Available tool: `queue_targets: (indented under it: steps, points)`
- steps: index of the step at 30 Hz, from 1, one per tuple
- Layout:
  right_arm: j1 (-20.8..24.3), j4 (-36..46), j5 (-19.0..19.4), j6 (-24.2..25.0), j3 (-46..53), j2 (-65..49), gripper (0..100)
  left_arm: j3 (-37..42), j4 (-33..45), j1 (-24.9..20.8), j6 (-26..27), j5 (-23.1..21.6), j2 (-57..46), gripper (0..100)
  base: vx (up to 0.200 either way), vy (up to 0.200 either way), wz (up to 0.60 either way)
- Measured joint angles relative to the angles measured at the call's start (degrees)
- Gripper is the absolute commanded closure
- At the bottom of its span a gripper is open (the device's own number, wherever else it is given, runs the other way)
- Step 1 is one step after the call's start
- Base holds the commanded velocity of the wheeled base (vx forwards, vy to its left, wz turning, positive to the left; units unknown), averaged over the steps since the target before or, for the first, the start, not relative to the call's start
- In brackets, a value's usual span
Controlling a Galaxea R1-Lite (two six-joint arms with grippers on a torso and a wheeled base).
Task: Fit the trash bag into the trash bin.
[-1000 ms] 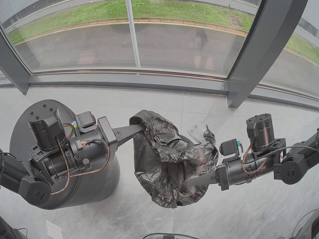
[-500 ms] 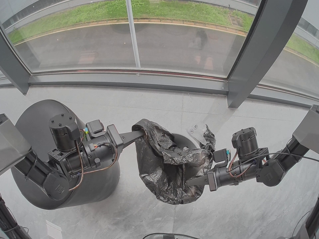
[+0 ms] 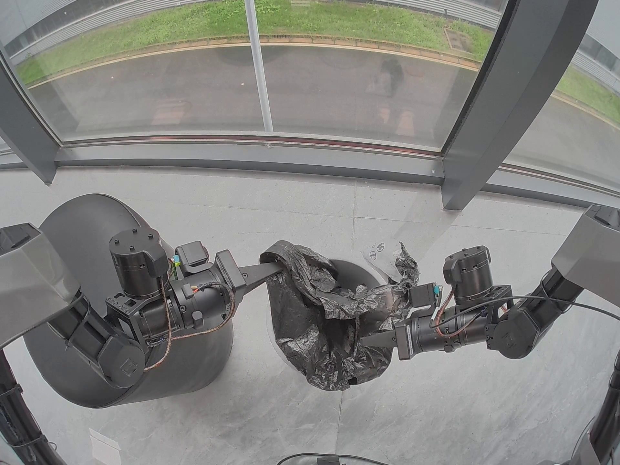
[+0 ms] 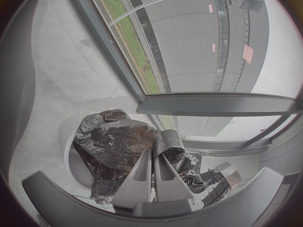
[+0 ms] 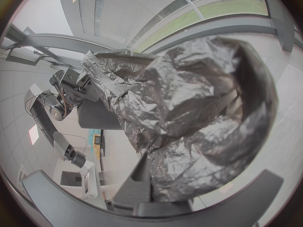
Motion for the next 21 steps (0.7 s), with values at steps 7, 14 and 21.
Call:
queue_targets:
  steps: [7,14,21]
  points:
    - [-0.1,-4.6,-1.8,0.5,-0.5,2.3,100,-1.8,0.3,0.0,0.1,0.0,1.0,100,0.0,0.0,0.0]
    - [0.1,-4.9,-1.9,0.4,2.4,2.7,100,-1.3,0.1,0.0,-0.1,0.1,1.2,100,0.0,0.0,0.0]
    - [0.2,-5.4,-1.6,0.5,5.6,0.4,100,-0.5,1.0,-0.2,-0.3,0.1,-0.2,100,0.0,0.0,0.0]
